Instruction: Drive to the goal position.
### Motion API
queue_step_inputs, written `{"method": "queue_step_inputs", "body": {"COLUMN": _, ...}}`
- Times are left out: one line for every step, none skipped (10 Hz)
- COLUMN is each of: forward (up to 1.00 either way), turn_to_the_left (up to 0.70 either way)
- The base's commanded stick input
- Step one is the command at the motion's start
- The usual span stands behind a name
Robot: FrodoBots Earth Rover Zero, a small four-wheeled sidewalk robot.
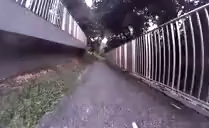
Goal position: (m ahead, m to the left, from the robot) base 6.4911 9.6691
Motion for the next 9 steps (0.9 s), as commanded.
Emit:
{"method": "queue_step_inputs", "body": {"forward": 0.70, "turn_to_the_left": -0.06}}
{"method": "queue_step_inputs", "body": {"forward": 0.70, "turn_to_the_left": 0.00}}
{"method": "queue_step_inputs", "body": {"forward": 0.70, "turn_to_the_left": 0.00}}
{"method": "queue_step_inputs", "body": {"forward": 0.70, "turn_to_the_left": 0.00}}
{"method": "queue_step_inputs", "body": {"forward": 0.70, "turn_to_the_left": 0.00}}
{"method": "queue_step_inputs", "body": {"forward": 0.70, "turn_to_the_left": 0.00}}
{"method": "queue_step_inputs", "body": {"forward": 0.70, "turn_to_the_left": 0.00}}
{"method": "queue_step_inputs", "body": {"forward": 0.70, "turn_to_the_left": 0.00}}
{"method": "queue_step_inputs", "body": {"forward": 0.70, "turn_to_the_left": 0.00}}
